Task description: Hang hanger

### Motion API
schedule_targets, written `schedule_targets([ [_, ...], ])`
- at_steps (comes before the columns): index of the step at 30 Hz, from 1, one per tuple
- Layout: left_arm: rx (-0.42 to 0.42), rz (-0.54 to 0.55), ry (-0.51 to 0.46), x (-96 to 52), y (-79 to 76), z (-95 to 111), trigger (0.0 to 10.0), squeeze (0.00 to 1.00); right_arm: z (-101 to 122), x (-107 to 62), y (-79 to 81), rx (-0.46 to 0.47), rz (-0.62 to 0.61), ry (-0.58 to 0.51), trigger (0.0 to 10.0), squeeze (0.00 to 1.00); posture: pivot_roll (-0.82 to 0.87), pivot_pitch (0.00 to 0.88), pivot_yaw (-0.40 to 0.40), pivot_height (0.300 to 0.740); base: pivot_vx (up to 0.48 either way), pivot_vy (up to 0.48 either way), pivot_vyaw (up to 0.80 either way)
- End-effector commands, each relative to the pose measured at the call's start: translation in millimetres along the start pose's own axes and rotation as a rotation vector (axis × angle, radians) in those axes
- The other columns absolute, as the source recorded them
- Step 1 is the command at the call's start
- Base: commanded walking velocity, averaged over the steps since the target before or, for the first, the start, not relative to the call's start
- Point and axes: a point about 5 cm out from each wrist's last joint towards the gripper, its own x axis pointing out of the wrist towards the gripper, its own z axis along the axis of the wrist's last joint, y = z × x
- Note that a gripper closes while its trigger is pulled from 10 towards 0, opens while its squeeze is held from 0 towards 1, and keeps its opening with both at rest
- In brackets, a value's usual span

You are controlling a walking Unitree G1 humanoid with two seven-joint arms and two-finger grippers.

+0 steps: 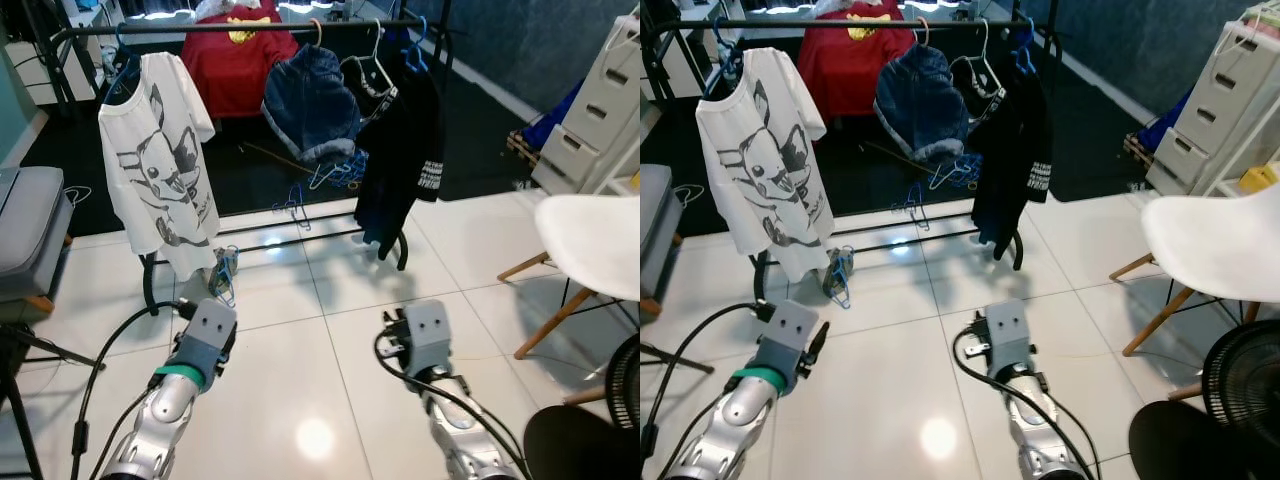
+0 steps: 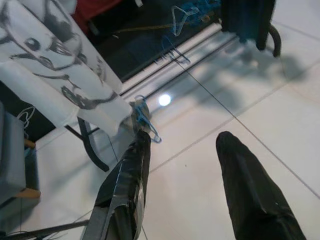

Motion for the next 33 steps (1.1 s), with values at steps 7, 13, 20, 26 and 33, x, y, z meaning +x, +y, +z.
schedule_targets([
  [7,-0.042,-0.007,-0.006,0.8,1.3,-2.4,10.0,0.00,-8.6,-5.3,4.0,-0.079,0.017,0.028,10.0,0.00,-0.08,0.095,0.040,0.740,0.465,0.000,0.44],
  [13,-0.045,-0.004,-0.006,0.4,0.7,-2.7,10.0,0.00,-8.2,-5.5,3.2,-0.054,0.016,0.023,10.0,0.00,-0.08,0.094,0.038,0.740,0.480,0.000,0.00],
  [20,-0.053,-0.018,0.001,0.6,-2.4,-3.0,10.0,0.00,-7.8,-4.8,4.4,-0.044,0.026,0.021,10.0,0.00,-0.08,0.088,0.038,0.740,0.420,0.000,0.00],
  [26,-0.043,-0.025,-0.020,1.8,-2.1,-1.2,10.0,0.00,-10.3,-6.2,6.1,-0.049,0.029,0.028,10.0,0.00,-0.08,0.085,0.041,0.740,0.334,0.000,0.00],
  [33,-0.043,-0.031,-0.033,2.6,-3.0,1.3,10.0,0.00,-10.4,-6.3,3.4,-0.059,0.016,0.028,10.0,0.00,-0.08,0.085,0.043,0.740,0.359,0.000,0.00],
])
